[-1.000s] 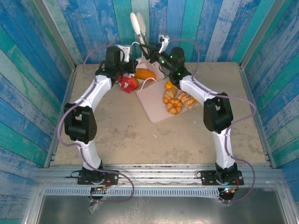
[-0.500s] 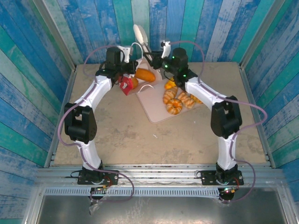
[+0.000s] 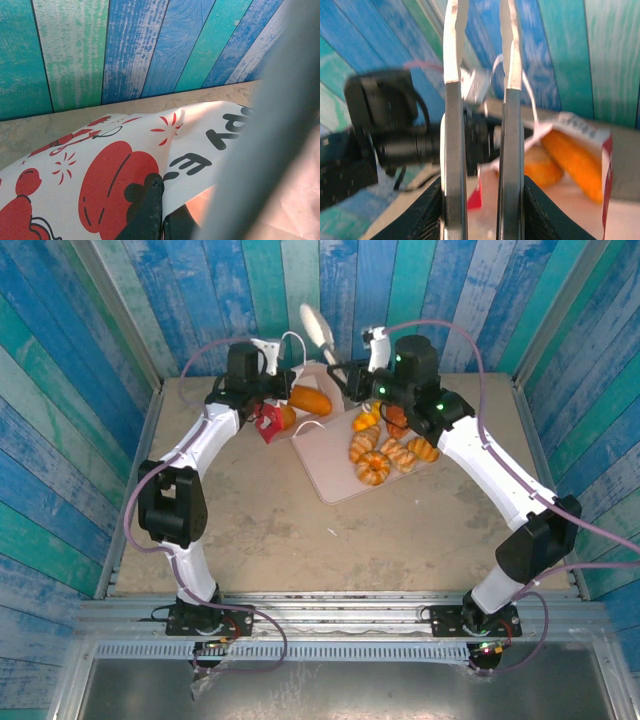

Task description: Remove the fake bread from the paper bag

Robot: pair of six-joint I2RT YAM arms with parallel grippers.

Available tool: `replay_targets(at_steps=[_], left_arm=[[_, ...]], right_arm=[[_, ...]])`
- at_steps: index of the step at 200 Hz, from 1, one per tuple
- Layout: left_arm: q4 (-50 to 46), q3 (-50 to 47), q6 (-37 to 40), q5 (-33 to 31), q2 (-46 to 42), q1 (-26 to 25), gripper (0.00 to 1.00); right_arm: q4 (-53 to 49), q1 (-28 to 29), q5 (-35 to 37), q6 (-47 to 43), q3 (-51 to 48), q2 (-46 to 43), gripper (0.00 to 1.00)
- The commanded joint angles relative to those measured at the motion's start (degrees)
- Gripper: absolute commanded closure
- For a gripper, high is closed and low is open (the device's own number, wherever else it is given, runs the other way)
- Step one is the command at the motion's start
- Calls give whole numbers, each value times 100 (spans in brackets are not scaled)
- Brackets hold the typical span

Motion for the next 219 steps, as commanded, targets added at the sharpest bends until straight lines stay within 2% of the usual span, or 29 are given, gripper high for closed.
replay_targets(at_steps=[1, 35, 69, 162, 219], left_arm=[[-143, -165, 193, -113, -377, 16, 100], [-48, -239, 225, -104, -417, 16, 100], [44, -372, 266, -77, -547, 15, 100], [-73, -517, 725, -146, -804, -133, 100], [-183, -295, 758, -209, -775, -134, 99]], right_arm=[[-1618, 90, -205, -139, 362, 3, 62], [-2266, 97, -166, -279, 514, 111, 63], [-3012, 88, -226, -294, 999, 688, 65], [-4625, 88, -238, -312, 3238, 2443, 64], [-4865, 220, -138, -249, 3430, 2841, 63]])
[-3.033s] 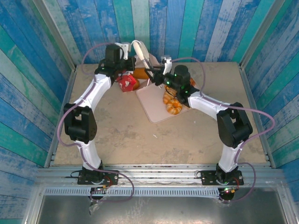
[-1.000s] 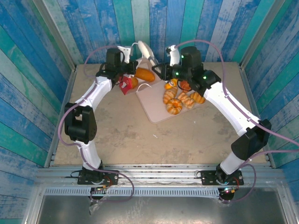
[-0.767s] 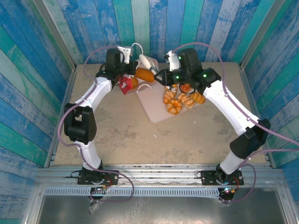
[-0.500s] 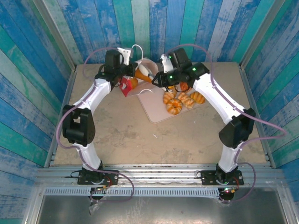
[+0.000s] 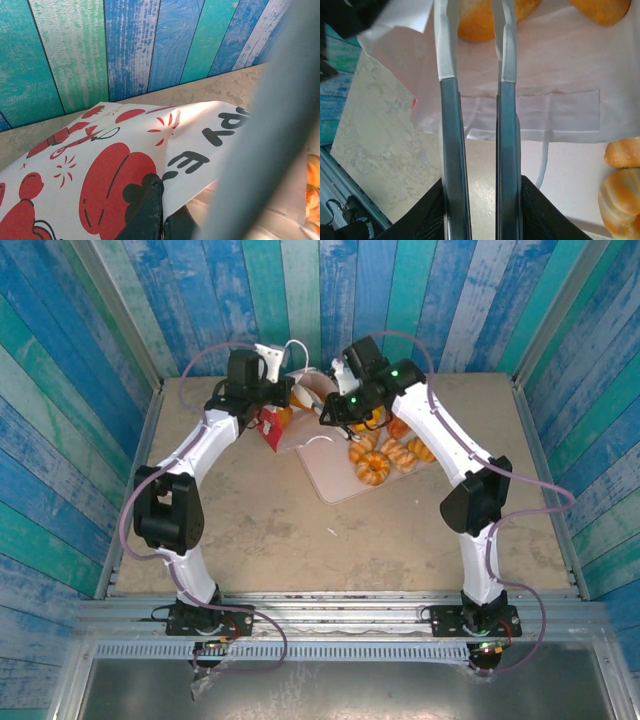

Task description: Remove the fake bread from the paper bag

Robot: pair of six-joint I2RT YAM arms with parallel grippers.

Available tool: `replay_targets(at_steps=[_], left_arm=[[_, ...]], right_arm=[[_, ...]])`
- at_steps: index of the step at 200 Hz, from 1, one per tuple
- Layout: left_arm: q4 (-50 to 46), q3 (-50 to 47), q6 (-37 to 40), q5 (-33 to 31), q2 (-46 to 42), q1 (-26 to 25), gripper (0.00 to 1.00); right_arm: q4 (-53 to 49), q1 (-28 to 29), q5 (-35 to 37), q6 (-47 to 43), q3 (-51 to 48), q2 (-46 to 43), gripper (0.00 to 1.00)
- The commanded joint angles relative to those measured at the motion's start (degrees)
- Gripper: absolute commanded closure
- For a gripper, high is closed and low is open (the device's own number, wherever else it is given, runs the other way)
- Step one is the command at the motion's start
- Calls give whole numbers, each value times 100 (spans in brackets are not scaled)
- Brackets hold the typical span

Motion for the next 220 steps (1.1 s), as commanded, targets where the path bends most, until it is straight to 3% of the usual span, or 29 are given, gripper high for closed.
replay_targets(at_steps=[1, 71, 129, 220], left_arm=[[-225, 136, 93, -39, -442, -35, 100], [-312, 246, 209, -135, -403, -36, 99], [-281, 265, 191, -21, -495, -35, 99], [-84, 123, 41, 65, -553, -53, 99]], right_arm=[[-187, 69, 52, 26, 138, 172, 63], [-246, 69, 293, -129, -96, -17, 64], [-450, 35, 375, -312, 832, 574, 61], [-112, 48, -311, 575, 767, 1056, 57]])
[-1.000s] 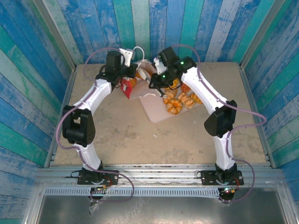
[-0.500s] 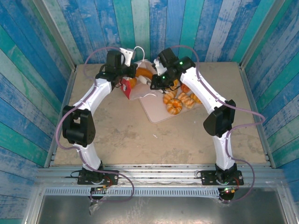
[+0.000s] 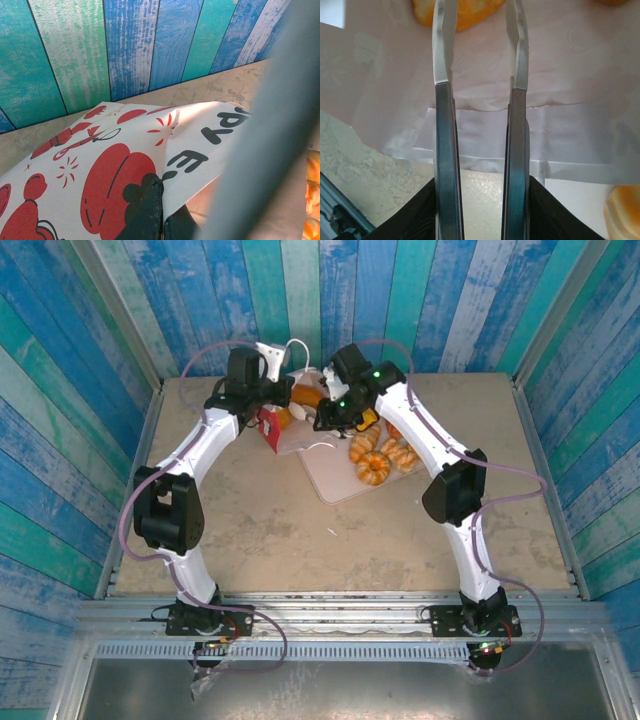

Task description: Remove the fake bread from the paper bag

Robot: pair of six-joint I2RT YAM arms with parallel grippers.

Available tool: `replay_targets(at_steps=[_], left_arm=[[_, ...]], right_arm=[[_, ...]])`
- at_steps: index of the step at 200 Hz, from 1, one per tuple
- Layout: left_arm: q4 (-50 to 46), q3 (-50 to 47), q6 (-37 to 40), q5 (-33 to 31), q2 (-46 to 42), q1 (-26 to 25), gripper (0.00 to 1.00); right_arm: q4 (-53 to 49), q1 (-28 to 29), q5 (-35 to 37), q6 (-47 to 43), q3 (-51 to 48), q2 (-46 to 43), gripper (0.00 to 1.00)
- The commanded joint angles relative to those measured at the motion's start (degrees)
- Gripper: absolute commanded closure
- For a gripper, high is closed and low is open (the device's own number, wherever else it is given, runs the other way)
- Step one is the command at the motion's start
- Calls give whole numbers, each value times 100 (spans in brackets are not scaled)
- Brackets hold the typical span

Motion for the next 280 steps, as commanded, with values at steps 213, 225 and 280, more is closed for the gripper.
replay_targets(at_steps=[213, 225, 280], left_arm=[[298, -430, -149, 243, -666, -161, 99], [290, -414, -151, 271, -646, -160, 99], [304, -407, -175, 375, -618, -169, 99]], right_arm=[[1652, 26, -1700, 1740, -491, 738, 51], [1719, 26, -1706, 1816, -436, 802, 50], [1939, 23, -1392, 2181, -302, 997, 49]])
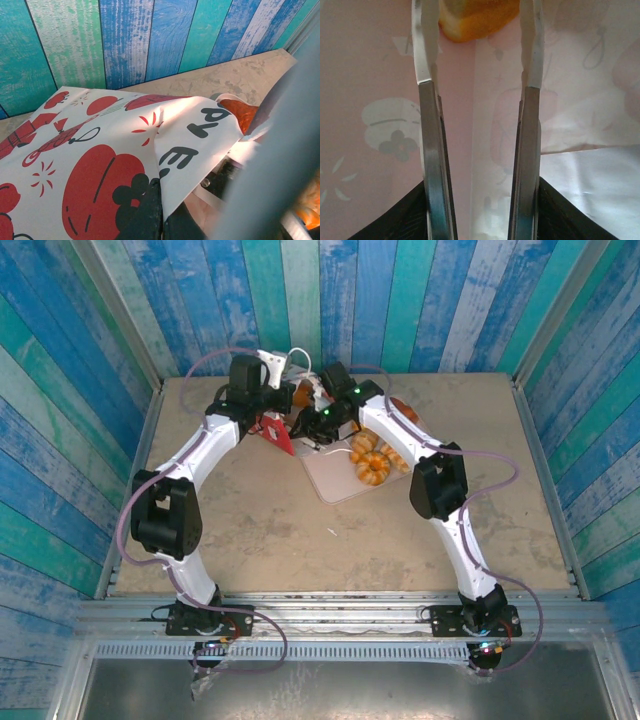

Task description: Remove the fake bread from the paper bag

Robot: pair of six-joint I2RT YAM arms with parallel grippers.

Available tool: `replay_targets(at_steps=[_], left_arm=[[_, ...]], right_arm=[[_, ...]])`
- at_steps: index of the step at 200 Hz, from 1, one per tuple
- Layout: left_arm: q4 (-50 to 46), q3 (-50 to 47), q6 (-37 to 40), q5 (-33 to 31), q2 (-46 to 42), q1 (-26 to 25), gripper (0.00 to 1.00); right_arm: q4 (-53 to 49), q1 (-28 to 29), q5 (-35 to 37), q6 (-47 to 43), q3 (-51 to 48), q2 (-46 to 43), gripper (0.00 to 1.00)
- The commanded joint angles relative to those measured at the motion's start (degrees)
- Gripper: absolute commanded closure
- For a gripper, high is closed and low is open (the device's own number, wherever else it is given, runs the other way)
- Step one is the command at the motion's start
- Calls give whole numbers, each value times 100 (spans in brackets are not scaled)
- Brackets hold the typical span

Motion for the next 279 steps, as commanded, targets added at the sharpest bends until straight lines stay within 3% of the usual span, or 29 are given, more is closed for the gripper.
replay_targets(at_steps=[1, 39, 66, 118, 135, 279], left_arm=[[144, 42, -88, 428, -393, -71, 99], [146, 26, -116, 480, -379, -80, 99], [152, 7, -132, 457, -374, -80, 99], [189, 41, -207, 387, -281, -80, 99], [200, 70, -254, 337, -247, -80, 99], [293, 155, -377, -290, -64, -71, 100]], right_arm=[[292, -15, 161, 350, 140, 207, 49], [953, -14, 241, 652, -131, 151, 49], [1025, -14, 486, 657, -159, 143, 56], [1122, -14, 700, 682, -321, 65, 81], [1139, -14, 807, 627, -431, -62, 99], [1135, -14, 1518, 200, -2388, -1915, 99]])
